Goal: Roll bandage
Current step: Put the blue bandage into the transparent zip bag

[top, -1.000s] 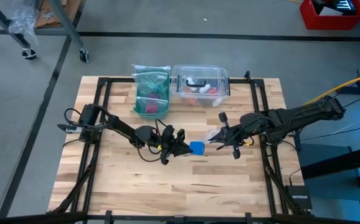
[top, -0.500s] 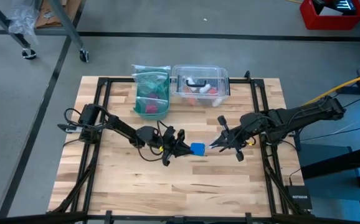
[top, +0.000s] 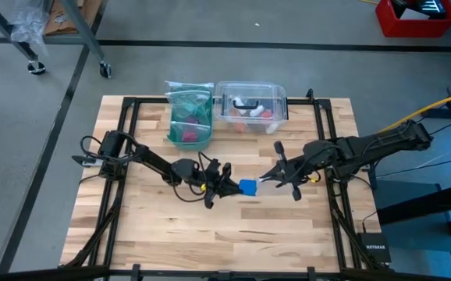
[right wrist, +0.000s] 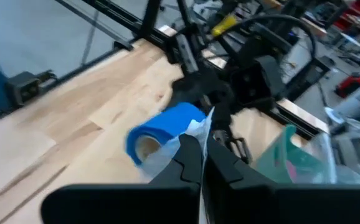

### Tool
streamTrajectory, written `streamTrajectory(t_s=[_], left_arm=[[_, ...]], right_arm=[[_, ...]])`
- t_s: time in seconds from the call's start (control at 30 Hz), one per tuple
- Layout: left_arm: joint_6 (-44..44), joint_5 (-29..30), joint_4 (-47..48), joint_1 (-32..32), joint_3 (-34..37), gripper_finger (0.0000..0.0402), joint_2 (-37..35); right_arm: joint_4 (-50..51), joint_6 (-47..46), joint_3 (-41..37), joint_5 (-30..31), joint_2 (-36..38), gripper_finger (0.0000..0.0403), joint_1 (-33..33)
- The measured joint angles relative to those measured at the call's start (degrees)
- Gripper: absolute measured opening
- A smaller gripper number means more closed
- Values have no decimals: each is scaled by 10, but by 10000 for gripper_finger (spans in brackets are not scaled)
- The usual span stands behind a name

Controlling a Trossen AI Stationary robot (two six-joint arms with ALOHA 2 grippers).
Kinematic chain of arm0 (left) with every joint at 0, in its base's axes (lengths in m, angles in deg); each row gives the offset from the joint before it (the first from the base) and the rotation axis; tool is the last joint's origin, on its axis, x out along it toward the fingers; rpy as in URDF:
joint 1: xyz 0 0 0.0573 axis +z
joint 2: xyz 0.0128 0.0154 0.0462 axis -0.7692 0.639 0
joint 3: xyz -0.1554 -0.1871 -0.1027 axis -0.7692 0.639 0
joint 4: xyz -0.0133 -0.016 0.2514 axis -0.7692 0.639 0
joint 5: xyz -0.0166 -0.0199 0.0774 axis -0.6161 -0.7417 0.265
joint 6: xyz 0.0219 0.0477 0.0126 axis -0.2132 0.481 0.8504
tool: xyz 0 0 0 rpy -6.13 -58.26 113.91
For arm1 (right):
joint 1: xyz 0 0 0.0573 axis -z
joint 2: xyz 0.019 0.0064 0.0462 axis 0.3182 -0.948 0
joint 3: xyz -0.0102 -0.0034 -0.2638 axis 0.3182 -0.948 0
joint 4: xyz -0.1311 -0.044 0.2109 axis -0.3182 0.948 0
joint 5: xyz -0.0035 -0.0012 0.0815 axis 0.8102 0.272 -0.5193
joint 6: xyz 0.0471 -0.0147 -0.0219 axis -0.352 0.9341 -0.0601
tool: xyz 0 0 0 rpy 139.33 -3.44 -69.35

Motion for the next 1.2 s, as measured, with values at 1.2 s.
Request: streamTrajectory(t_s=[1.2], left_arm=[[24,-37,-87,17,0,1,0]], right_arm=[[31,-29,0,-12,-1,1,0]])
